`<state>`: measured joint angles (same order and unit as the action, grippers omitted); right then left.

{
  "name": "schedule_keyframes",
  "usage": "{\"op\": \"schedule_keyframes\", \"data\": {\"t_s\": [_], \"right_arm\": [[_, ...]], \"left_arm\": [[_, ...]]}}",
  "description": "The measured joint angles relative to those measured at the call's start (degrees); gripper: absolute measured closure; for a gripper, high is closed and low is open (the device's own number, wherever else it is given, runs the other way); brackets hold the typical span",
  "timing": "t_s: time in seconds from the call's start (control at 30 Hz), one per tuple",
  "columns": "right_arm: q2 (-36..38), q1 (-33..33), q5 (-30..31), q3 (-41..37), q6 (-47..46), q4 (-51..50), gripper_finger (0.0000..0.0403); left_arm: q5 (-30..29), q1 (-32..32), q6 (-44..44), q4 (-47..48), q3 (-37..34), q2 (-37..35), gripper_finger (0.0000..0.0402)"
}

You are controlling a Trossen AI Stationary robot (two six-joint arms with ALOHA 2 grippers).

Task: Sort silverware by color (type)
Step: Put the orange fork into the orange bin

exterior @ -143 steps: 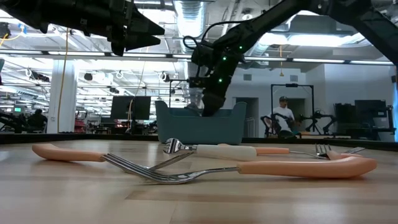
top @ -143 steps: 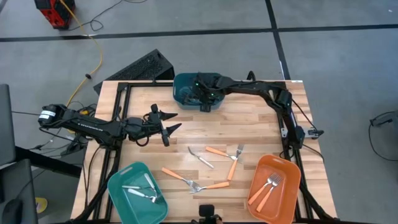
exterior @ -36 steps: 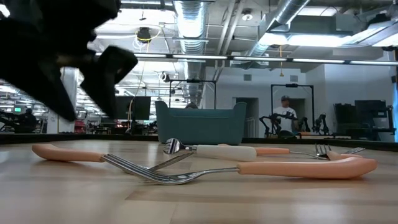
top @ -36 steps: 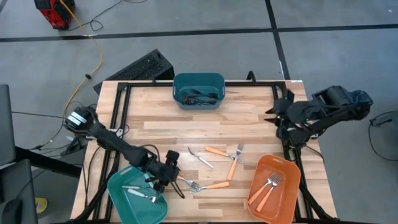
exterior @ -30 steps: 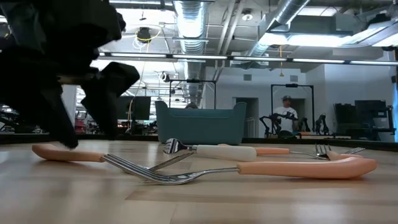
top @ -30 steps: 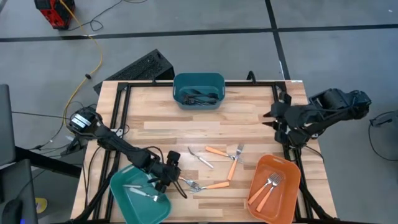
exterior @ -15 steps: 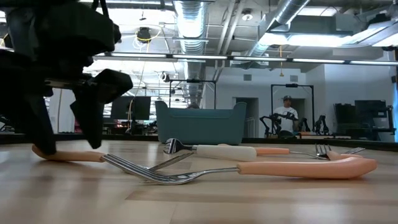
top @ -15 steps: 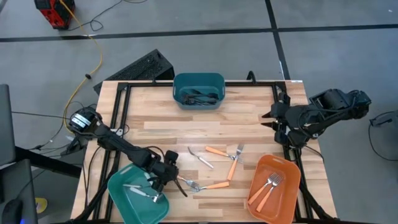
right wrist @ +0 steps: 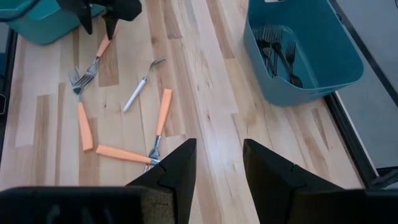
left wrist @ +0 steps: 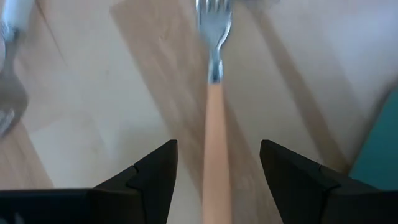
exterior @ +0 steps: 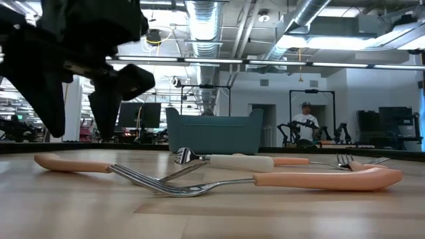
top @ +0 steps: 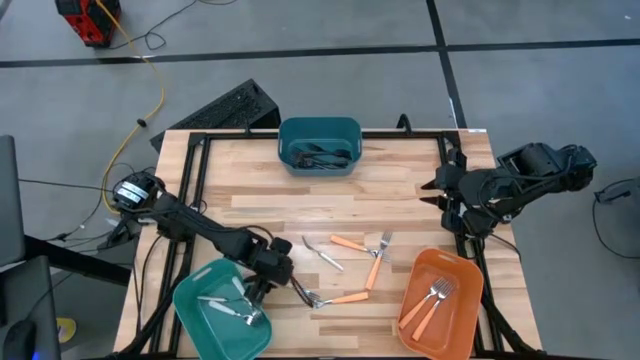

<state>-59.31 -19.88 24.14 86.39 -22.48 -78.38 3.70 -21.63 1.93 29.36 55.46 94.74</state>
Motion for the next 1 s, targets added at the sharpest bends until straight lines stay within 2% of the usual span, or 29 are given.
{"op": "schedule_keyframes", "data": {"t_s": [0.17,0.37,0.53,0.73,0.87,1.0], "right_arm": [[0.0,0.0,0.0,0.0,0.0,-0.01,0.0246],[0.0,0.0,0.0,0.0,-0.02,-0.03,0.0246],[-0.02,0.02,-0.02,0.0,-0.02,-0.64,0.0246],[-0.02,0.02,-0.02,0.0,-0.05,-0.92,0.0246],[-0.02,0.02,-0.04,0.0,-0.07,-0.98,0.0246],[-0.02,0.02,-0.02,0.0,-0.07,-1.25,0.0246]], "left_arm": [[0.11,3.13,2.96,3.67,0.29,0.11,0.0187],[0.13,5.4,5.97,7.07,5.62,1.1,0.0187],[0.64,3.61,8.83,13.5,10.99,7.27,0.0187],[-1.99,1.86,11.06,22.74,19.91,15.91,0.0187],[-1.75,1.73,9.87,23.85,22.03,17.53,0.0187],[0.97,1.73,7.72,23.68,22.1,17.55,0.0187]]}}
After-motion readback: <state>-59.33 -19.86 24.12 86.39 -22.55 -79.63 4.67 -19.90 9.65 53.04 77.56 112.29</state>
